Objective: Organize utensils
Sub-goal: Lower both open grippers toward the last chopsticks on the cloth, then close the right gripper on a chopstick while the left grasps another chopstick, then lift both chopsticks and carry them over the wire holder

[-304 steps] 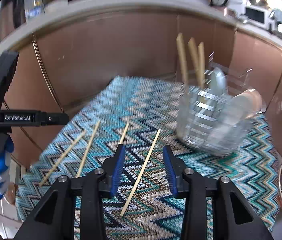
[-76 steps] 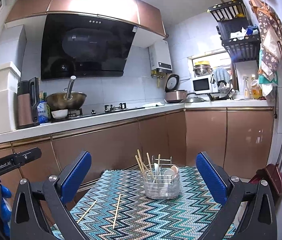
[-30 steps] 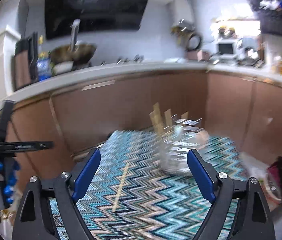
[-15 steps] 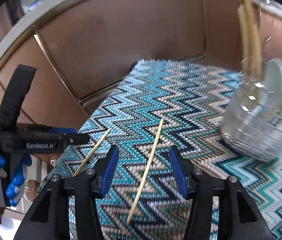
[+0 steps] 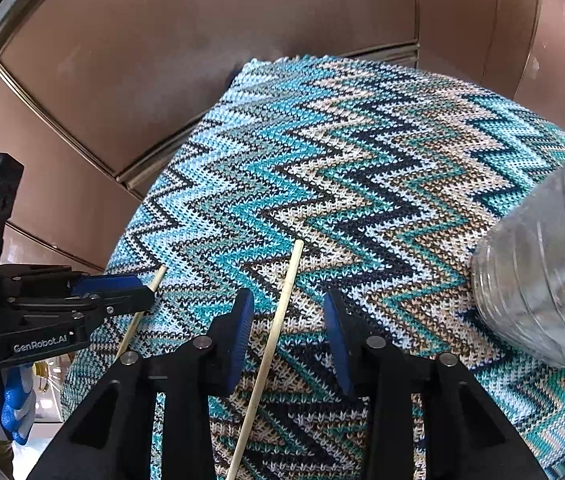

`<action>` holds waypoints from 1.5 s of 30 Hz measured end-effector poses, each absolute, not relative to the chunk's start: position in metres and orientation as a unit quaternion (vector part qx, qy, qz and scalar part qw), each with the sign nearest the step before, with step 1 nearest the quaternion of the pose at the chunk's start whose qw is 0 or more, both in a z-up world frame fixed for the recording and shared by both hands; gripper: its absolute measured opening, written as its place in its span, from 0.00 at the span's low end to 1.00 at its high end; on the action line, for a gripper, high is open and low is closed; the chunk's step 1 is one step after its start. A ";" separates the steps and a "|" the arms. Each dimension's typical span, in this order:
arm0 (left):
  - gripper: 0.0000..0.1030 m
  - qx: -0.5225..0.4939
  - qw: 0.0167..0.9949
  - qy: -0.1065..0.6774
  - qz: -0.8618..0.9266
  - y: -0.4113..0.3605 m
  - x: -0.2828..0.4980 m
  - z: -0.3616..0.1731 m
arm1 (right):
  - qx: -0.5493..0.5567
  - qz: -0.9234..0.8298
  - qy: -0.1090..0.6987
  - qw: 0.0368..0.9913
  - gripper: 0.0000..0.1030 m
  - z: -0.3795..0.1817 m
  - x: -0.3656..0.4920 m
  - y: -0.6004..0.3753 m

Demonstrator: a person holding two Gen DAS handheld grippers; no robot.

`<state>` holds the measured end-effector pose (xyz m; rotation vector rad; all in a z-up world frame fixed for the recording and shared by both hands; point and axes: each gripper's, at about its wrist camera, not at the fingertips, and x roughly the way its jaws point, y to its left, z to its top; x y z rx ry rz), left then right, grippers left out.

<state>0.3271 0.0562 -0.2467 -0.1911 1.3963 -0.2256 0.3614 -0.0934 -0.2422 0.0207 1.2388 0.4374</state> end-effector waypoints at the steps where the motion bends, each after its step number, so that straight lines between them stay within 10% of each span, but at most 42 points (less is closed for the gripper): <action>1: 0.18 -0.087 0.755 0.641 -0.105 0.057 0.327 -0.247 | 0.008 0.204 0.577 0.791 0.29 -0.243 0.363 -0.092; 25: 0.05 -0.018 0.781 0.621 -0.065 0.038 0.318 -0.248 | 0.012 0.213 0.575 0.790 0.06 -0.241 0.361 -0.086; 45: 0.05 0.009 0.895 0.442 -0.060 0.008 0.222 -0.111 | -0.001 0.255 0.390 0.885 0.05 -0.109 0.208 -0.154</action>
